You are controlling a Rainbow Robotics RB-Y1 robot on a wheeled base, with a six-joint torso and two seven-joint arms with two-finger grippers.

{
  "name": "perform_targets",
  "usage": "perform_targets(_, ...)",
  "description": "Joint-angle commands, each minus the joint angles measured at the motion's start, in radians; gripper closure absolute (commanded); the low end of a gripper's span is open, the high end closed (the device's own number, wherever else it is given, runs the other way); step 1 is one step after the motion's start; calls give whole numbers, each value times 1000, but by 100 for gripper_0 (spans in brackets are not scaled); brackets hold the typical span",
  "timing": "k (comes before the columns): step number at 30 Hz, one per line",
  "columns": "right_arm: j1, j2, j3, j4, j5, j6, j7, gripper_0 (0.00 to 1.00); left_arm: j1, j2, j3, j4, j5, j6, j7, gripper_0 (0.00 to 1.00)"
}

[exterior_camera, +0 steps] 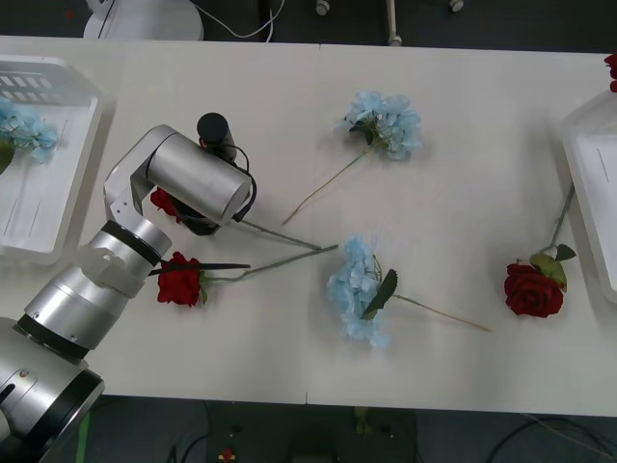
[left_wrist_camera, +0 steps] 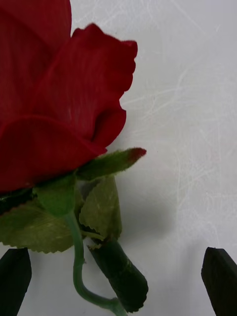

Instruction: Put the red flowers into the right box and the blue flowers into the left box

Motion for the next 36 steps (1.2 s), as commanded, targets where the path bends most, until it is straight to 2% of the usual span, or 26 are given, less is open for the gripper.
perform_targets(1,40,2,-20,28,67,-55,3,100,10,23,38,5,-32,-19,18,2)
perform_targets(3,45,18,-31,82,82,-89,-4,100,10,23,43,12,-39,-19,19,11)
perform_targets(7,45,34,-50,189,88,-186,-18,100,8,23,46,38,-66,-26,18,17)
perform_targets(13,45,50,-51,292,113,-267,-40,100,1,23,46,108,-74,-85,16,20)
perform_targets(14,45,50,-51,304,119,-267,-43,100,-1,23,46,120,-75,-95,15,29)
perform_targets(17,45,50,-51,313,123,-269,-43,100,-1,23,46,134,-75,-115,16,85)
perform_targets(18,45,50,-51,312,123,-269,-41,98,-1,23,46,134,-75,-117,18,100)
perform_targets(22,45,50,-53,312,120,-267,-44,59,-12,23,49,134,-63,-117,19,100)
perform_targets(24,42,50,-57,310,103,-267,-44,48,-16,23,59,131,-55,-117,16,100)
perform_targets(25,42,50,-57,310,103,-267,-44,48,-16,23,59,131,-55,-117,16,100)
perform_targets(26,37,50,-60,304,82,-267,-40,39,-19,23,69,114,-48,-117,13,100)
perform_targets(31,16,44,-60,246,13,-223,-32,27,-19,52,110,19,9,-117,-4,100)
perform_targets(36,11,27,-63,109,-90,-167,31,22,-19,109,194,-122,127,-74,-103,100)
